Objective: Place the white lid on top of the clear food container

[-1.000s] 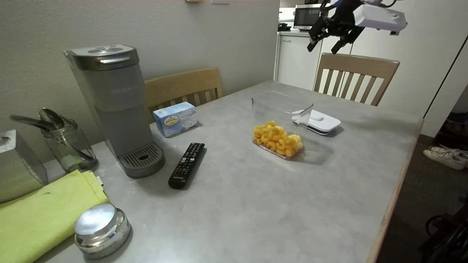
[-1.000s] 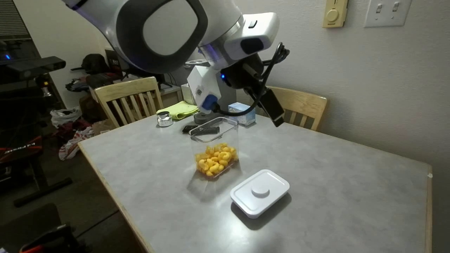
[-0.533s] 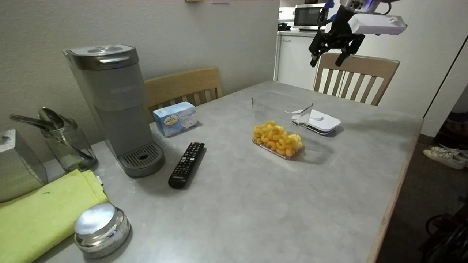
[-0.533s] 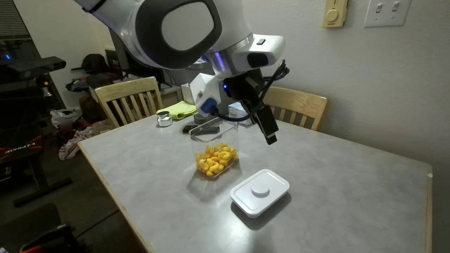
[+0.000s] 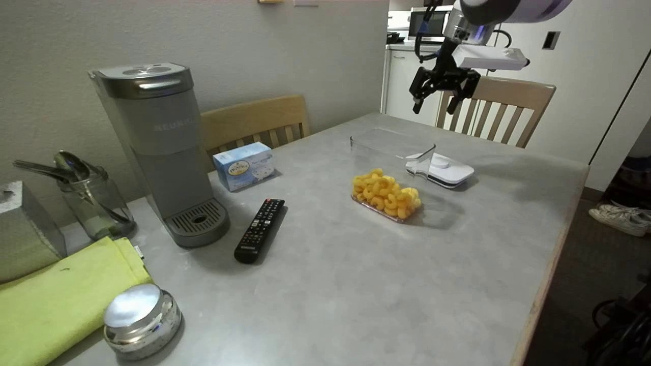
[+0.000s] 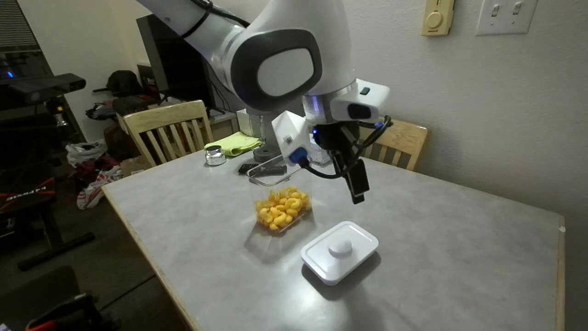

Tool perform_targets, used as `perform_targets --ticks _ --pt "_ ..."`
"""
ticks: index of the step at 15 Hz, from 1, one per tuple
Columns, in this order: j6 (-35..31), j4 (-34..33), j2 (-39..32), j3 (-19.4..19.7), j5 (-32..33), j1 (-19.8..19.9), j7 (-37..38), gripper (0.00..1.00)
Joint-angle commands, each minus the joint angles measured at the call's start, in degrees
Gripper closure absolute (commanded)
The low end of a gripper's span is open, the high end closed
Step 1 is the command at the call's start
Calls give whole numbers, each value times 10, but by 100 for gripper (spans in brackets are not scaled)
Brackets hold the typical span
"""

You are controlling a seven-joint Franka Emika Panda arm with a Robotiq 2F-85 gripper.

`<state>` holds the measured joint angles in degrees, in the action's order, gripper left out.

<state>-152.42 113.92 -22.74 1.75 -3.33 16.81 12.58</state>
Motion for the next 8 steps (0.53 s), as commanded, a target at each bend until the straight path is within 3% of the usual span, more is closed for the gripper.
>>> perform_targets --ticks 1,8 --pt "37 -56 -49 31 -25 -19 -19 0" --pt "71 -69 -83 54 -24 -24 -11 0"
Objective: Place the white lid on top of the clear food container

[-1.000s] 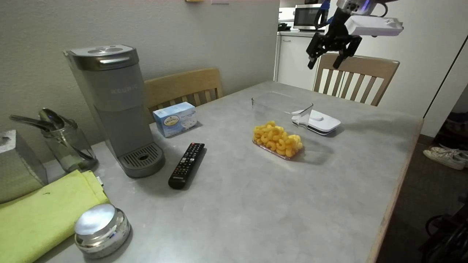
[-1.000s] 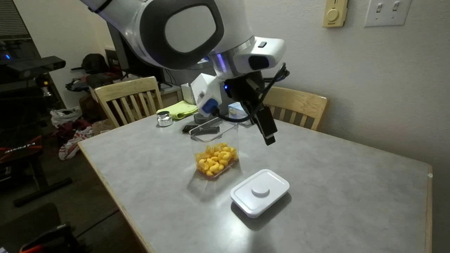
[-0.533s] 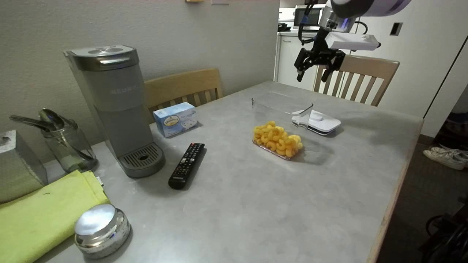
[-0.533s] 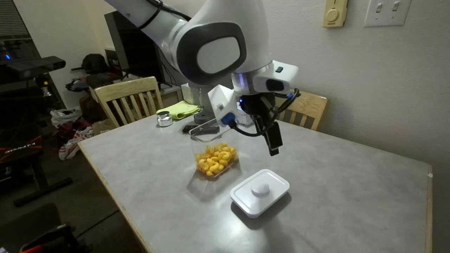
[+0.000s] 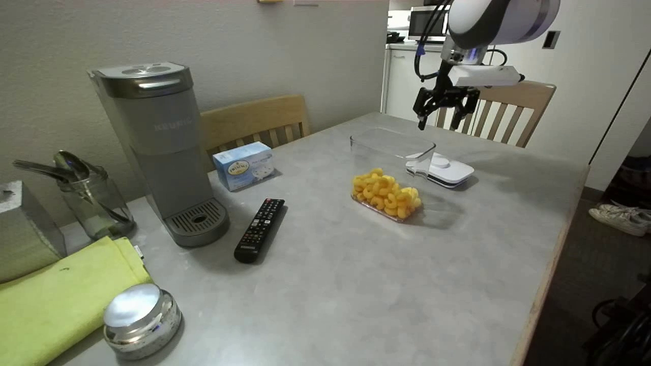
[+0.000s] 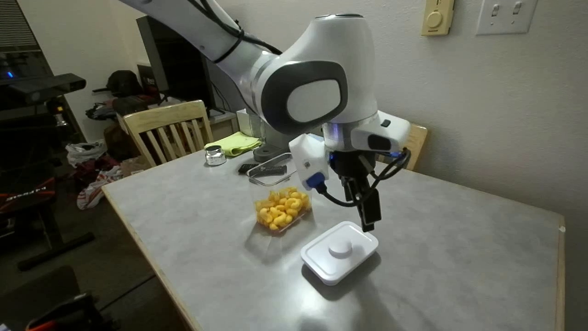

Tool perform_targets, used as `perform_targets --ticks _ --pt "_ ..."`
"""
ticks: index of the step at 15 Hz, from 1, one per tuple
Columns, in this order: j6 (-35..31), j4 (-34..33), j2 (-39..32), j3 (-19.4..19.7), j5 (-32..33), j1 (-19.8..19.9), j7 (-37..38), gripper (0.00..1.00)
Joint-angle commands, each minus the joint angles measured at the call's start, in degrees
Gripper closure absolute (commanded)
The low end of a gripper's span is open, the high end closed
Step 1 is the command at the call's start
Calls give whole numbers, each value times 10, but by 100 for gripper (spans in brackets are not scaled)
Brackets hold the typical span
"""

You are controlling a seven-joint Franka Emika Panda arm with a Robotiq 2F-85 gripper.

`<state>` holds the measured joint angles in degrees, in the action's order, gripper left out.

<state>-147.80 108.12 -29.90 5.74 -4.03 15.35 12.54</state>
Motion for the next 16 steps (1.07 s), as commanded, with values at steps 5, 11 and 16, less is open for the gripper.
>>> perform_targets --ticks 5,11,16 --pt "12 1 -18 2 -40 -3 -22 0" --pt "-29 12 -32 -22 -94 6 -70 0" --pt "-46 17 -40 -18 -102 1 -80 0"
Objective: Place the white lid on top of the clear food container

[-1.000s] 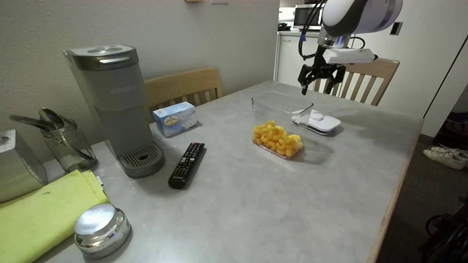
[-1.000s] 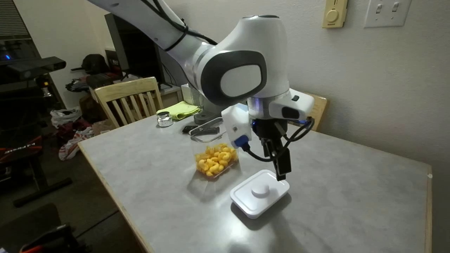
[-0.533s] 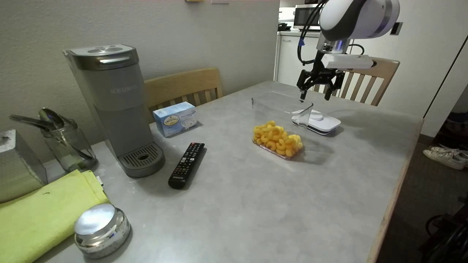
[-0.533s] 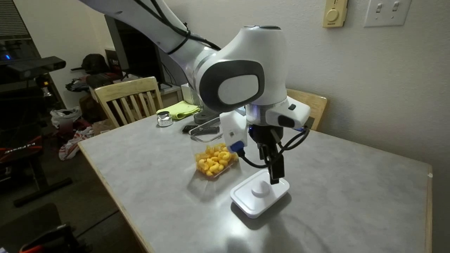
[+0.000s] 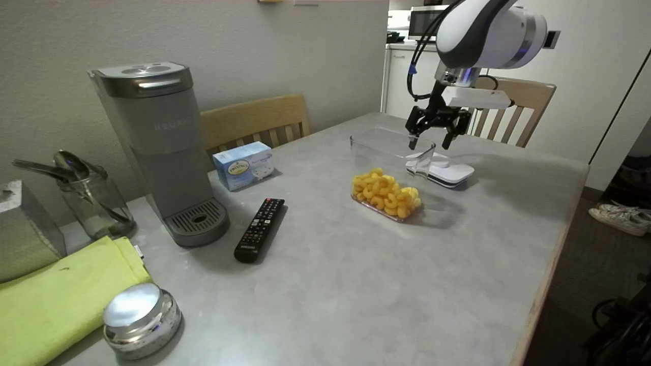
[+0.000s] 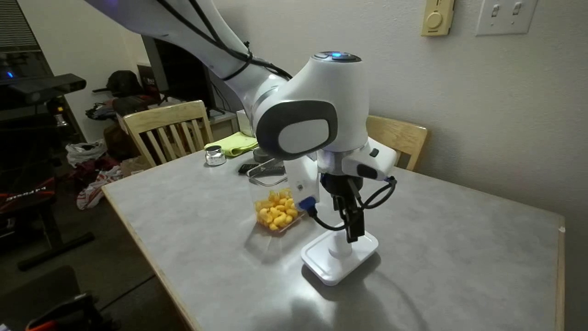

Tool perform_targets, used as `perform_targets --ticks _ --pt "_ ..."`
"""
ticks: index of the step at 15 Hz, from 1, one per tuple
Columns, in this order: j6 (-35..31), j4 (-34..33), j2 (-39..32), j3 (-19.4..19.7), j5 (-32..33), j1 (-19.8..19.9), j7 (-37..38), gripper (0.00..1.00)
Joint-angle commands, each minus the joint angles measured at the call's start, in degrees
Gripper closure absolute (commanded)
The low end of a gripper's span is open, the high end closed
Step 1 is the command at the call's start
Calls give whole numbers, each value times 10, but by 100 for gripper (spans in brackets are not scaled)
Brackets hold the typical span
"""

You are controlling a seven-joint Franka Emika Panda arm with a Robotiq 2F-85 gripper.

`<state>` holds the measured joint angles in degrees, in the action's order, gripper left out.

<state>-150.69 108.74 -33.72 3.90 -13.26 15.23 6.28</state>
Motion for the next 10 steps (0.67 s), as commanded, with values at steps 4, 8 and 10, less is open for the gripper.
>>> perform_targets --ticks 4,8,10 --pt "-11 19 2 28 16 -16 8 0" --pt "6 21 2 51 32 -28 31 0" --pt "21 21 1 60 41 -33 44 0"
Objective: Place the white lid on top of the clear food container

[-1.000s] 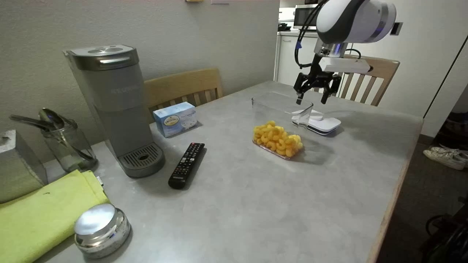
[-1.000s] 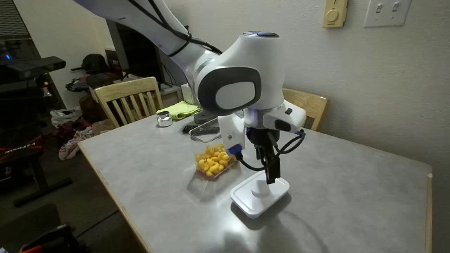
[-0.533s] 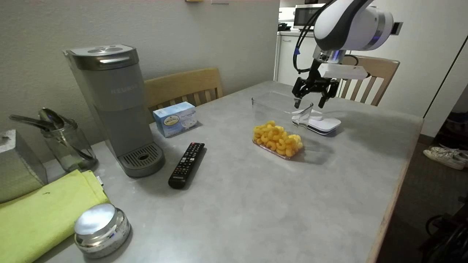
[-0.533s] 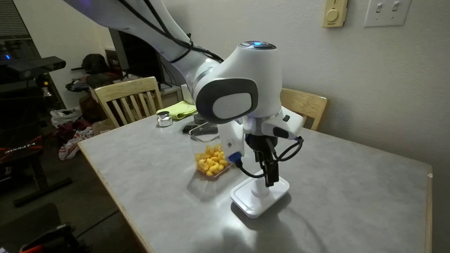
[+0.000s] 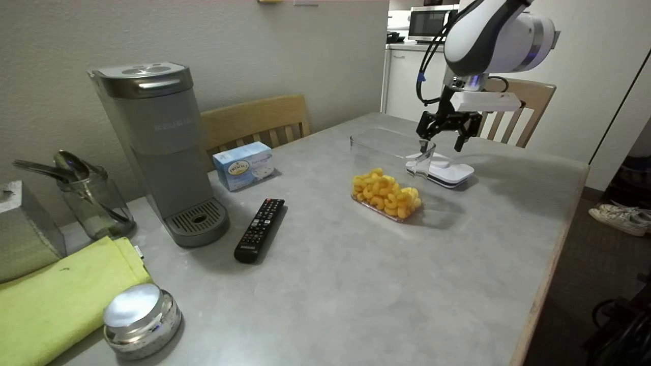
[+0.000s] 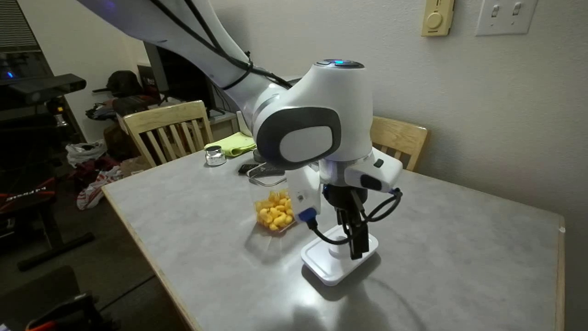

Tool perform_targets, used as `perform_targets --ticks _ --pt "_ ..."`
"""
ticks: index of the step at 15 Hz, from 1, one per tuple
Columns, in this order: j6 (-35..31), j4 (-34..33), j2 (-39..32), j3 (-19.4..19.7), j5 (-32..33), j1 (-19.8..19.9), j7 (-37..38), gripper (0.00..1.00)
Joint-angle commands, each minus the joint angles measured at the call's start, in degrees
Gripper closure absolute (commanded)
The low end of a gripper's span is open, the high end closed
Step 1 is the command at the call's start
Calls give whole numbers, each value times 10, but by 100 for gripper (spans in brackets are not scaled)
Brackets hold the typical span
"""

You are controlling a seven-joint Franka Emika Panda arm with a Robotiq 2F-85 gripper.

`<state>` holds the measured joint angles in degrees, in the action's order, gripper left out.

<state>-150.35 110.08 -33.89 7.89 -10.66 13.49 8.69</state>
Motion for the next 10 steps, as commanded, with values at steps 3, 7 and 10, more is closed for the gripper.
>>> perform_targets --ticks 3,7,10 --pt "39 6 -2 20 18 -15 28 0" --pt "49 3 -8 14 12 -11 25 0" --pt "50 -3 -14 9 10 -10 21 0"
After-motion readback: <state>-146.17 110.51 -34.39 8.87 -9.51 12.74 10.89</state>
